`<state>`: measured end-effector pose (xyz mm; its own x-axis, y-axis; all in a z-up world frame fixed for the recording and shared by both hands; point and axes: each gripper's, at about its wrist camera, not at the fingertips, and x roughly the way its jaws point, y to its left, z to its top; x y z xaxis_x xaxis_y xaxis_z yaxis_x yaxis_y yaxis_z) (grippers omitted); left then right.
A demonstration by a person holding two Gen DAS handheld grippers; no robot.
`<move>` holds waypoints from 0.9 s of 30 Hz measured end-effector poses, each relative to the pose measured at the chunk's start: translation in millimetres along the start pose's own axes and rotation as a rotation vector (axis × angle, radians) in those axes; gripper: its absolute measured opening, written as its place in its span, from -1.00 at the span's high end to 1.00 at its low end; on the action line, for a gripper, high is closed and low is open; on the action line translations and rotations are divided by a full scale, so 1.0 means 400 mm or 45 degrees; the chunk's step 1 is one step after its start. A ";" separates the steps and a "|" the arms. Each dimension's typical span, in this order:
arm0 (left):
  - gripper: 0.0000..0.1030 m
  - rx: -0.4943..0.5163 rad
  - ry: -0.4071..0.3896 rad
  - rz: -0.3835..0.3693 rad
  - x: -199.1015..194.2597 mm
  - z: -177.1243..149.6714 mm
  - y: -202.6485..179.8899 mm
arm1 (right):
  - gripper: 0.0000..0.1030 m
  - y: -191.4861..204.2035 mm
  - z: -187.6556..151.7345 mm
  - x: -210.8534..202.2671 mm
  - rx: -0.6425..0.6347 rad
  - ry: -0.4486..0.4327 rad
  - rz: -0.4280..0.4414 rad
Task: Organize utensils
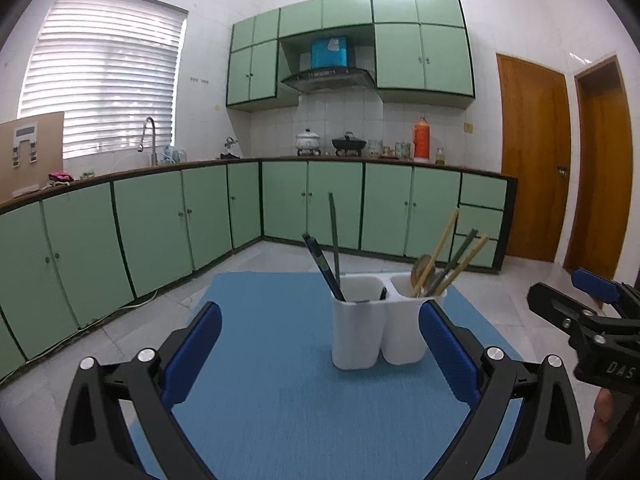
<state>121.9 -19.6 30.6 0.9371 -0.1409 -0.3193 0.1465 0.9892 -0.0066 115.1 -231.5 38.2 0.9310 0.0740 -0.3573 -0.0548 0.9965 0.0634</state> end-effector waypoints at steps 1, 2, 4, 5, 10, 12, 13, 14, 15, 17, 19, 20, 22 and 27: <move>-0.88 0.000 0.011 0.004 -0.001 0.001 -0.003 | -0.90 0.001 -0.001 -0.001 0.001 0.008 -0.002; -0.88 0.002 0.015 0.006 -0.001 0.003 -0.005 | -0.90 0.002 0.001 -0.001 0.007 0.015 0.003; -0.88 0.009 0.028 0.011 -0.001 0.004 -0.008 | -0.90 0.002 0.004 -0.002 0.014 0.026 0.009; -0.88 0.009 0.031 0.013 -0.002 0.003 -0.007 | -0.90 0.003 0.006 -0.002 0.012 0.030 0.012; -0.88 -0.006 0.030 0.009 -0.007 0.015 -0.004 | -0.90 0.003 0.014 -0.005 0.004 0.036 0.011; -0.88 -0.006 0.027 0.010 -0.004 0.019 -0.002 | -0.90 0.000 0.015 -0.004 0.002 0.037 0.012; -0.88 -0.007 0.025 0.012 -0.005 0.019 -0.002 | -0.90 0.000 0.016 -0.004 0.001 0.036 0.010; -0.88 -0.006 0.024 0.008 -0.005 0.020 -0.003 | -0.90 -0.001 0.017 -0.004 0.002 0.035 0.009; -0.88 -0.006 0.023 0.008 -0.003 0.022 -0.003 | -0.90 -0.003 0.018 -0.004 0.005 0.035 0.009; -0.88 -0.005 0.020 0.012 -0.003 0.024 -0.004 | -0.90 -0.006 0.018 -0.005 0.007 0.034 0.009; -0.88 -0.005 0.020 0.013 -0.002 0.025 -0.003 | -0.90 -0.008 0.017 -0.005 0.005 0.032 0.009; -0.88 -0.006 0.018 0.015 -0.003 0.025 -0.004 | -0.90 -0.009 0.018 -0.004 0.005 0.033 0.010; -0.88 -0.004 0.016 0.014 -0.003 0.025 -0.006 | -0.90 -0.009 0.018 -0.004 0.007 0.036 0.010; -0.88 -0.003 0.012 0.018 -0.006 0.023 -0.006 | -0.90 -0.006 0.020 -0.005 0.004 0.034 0.012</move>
<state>122.3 -22.1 39.9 0.9360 -0.1266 -0.3283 0.1325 0.9912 -0.0045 116.1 -234.2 46.4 0.9205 0.0846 -0.3816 -0.0624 0.9956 0.0701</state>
